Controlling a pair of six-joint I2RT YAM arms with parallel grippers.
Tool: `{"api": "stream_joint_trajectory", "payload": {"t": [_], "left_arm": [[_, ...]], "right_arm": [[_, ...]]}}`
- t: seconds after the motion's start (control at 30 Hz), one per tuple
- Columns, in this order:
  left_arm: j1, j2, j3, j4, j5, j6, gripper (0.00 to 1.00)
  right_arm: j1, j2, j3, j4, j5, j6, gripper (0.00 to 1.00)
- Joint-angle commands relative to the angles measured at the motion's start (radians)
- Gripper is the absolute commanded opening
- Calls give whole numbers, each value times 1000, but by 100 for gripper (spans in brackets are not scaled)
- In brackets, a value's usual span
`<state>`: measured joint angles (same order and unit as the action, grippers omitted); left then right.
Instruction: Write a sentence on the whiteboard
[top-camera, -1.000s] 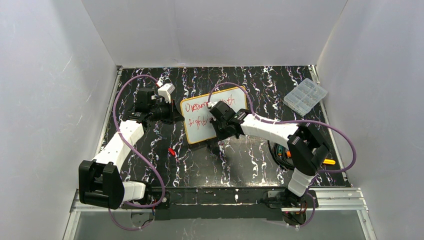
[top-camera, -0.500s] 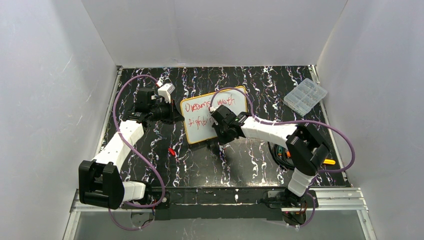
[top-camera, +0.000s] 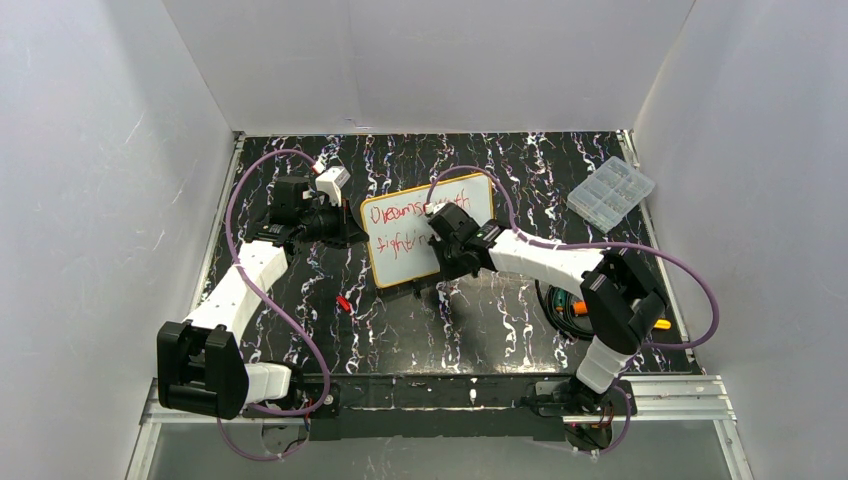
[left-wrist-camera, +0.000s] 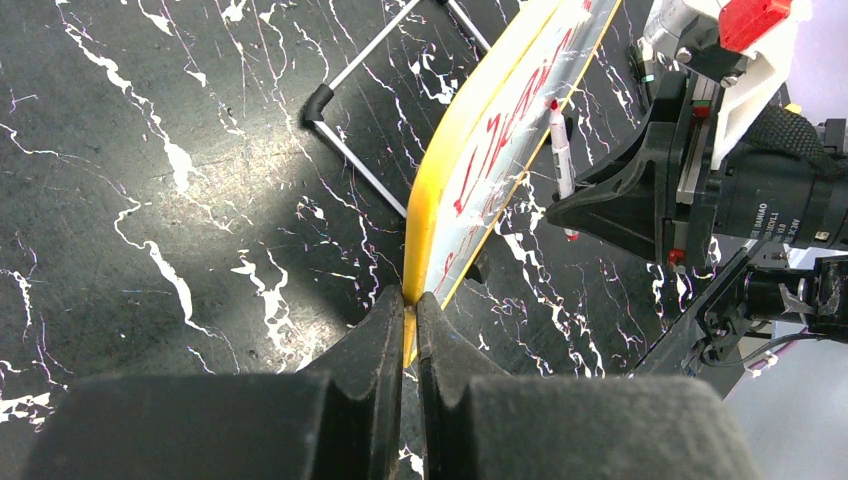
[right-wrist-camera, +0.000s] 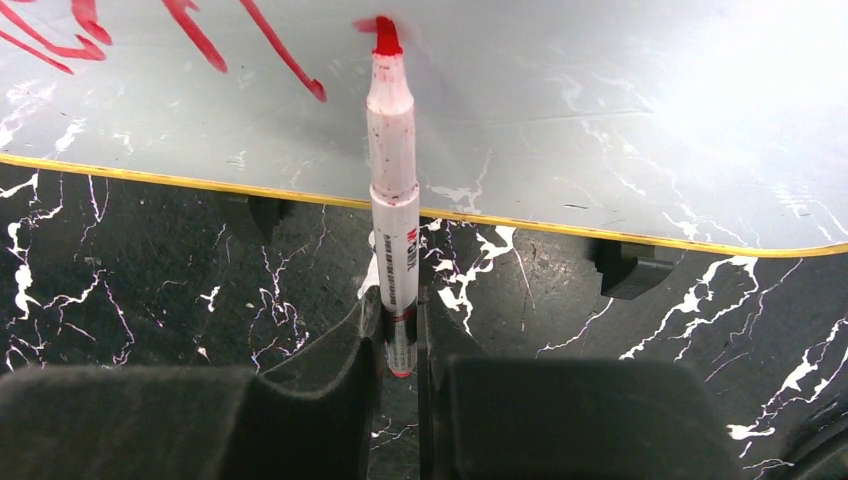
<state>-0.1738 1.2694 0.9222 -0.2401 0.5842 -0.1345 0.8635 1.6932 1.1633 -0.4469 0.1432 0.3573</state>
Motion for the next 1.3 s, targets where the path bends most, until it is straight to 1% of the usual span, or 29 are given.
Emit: {"api": "stream_joint_trajectory", "payload": {"t": [0.0,0.3,0.53,0.73,0.93,1.07,1.27], "left_arm": [[-3,-48,-11,2,22,4,0],[-2,-46,-11,4,21,4,0],[-3,-45,-11,4,21,3,0],[-2,-45,-11,4,22,2,0],[-3,-45,-11,4,20,3,0],[-3,-48,-11,2,21,3,0],[-3,-48,-11,2,20,4,0]], "right_arm": [[-14,5,38,13,15,-19,1],[-15,11,70,16,9,-52,1],[-1,16,22,25,-38,-39,1],[14,14,-17,21,-44,-20,1],[16,12,-17,-2,7,-12,1],[11,16,20,-21,53,-23,1],[2,24,75,-26,63,-47,1]]}}
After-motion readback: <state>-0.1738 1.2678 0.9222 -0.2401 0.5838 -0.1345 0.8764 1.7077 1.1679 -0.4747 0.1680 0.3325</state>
